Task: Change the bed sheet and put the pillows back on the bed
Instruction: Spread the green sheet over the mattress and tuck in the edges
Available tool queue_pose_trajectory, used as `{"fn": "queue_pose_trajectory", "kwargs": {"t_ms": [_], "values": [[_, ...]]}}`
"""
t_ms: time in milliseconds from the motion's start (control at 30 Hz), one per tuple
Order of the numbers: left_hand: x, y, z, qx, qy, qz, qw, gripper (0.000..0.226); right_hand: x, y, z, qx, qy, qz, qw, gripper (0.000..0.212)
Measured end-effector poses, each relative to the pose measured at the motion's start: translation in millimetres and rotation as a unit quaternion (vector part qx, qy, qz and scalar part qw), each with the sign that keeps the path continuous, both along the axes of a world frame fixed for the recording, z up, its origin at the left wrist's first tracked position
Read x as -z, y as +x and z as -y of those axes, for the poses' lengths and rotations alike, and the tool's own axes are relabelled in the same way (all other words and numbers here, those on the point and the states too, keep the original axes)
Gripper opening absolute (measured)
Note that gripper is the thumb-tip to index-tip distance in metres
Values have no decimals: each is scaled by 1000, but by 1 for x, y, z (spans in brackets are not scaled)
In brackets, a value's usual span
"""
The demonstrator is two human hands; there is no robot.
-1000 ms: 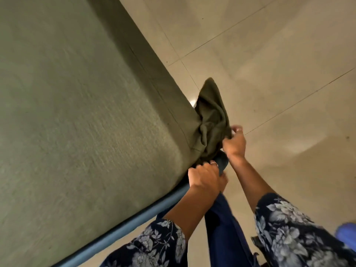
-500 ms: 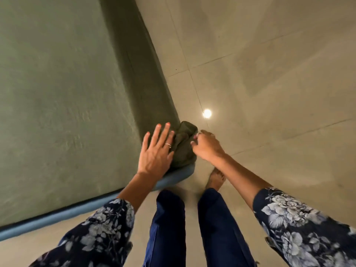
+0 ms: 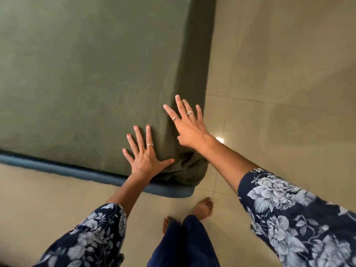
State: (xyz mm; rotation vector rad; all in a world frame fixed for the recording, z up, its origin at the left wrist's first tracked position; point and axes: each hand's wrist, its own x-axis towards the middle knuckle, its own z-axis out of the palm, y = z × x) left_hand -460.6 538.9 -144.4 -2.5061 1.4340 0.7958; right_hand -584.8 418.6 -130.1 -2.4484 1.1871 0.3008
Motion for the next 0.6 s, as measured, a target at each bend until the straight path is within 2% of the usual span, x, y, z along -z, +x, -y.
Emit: {"fn": "queue_pose_trajectory", "kwargs": {"t_ms": [133, 333, 433, 600], "values": [[-2, -3, 4, -16, 23, -6, 1000, 132, 4, 23, 14, -143, -31, -77, 986, 120], [1, -6, 7, -13, 54, -14, 998, 131, 15, 19, 8, -143, -15, -104, 984, 126], [3, -1, 9, -14, 82, -56, 995, 133, 10, 22, 10, -156, 20, -138, 978, 129], [9, 1, 9, -9, 77, -56, 995, 132, 12, 32, 14, -160, 59, -198, 965, 138]]}}
